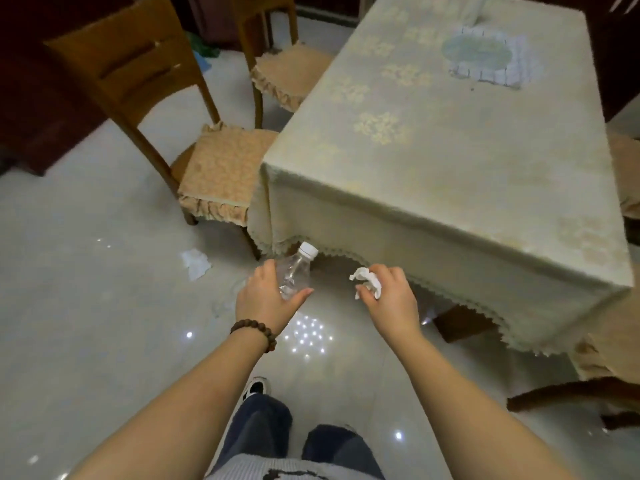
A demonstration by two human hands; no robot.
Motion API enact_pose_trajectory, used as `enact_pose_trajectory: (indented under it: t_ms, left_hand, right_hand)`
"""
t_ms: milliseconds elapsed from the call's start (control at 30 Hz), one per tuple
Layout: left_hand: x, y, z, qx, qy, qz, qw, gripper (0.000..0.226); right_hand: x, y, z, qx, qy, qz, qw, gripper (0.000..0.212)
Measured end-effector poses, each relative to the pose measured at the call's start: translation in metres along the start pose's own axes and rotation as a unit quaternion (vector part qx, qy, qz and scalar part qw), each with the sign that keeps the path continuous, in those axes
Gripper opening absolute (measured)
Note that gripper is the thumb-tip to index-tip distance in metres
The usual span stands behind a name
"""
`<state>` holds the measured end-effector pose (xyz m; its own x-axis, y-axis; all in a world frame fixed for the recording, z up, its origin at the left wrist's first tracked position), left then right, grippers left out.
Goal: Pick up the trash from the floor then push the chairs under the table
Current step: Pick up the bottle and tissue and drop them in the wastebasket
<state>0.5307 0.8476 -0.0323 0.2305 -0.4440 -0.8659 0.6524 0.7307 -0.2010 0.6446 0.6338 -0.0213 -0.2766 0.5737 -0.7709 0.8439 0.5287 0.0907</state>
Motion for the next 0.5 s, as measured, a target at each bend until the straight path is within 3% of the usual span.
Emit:
enact_pose_trajectory:
  t_ms: [233, 500]
  left_hand:
    - [-0.068, -0.028, -0.115, -0.158, -0.024, 0.079, 0.984, 0.08]
    - [-0.137, -0.053, -0.24, -0.303, -0.085, 0.168, 0.934, 0.08]
  right_hand:
    - [0.081, 0.023, -0.09, -0.111, 0.03, -0.109, 0.987, 0.026]
    - [0.184, 0.036, -0.204, -0.223, 0.019, -0.208, 0.952, 0.026]
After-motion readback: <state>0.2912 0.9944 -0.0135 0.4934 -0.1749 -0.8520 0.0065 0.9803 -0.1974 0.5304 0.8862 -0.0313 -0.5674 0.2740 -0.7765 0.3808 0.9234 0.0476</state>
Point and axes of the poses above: each hand's wrist, its own y-axis towards the middle knuckle, its own x-axis out of the palm, z = x × y, the point moved 10 cm from there along y, towards the middle knuckle, and after that the axes turned 12 degrees about -x, right-handed, at the moved point
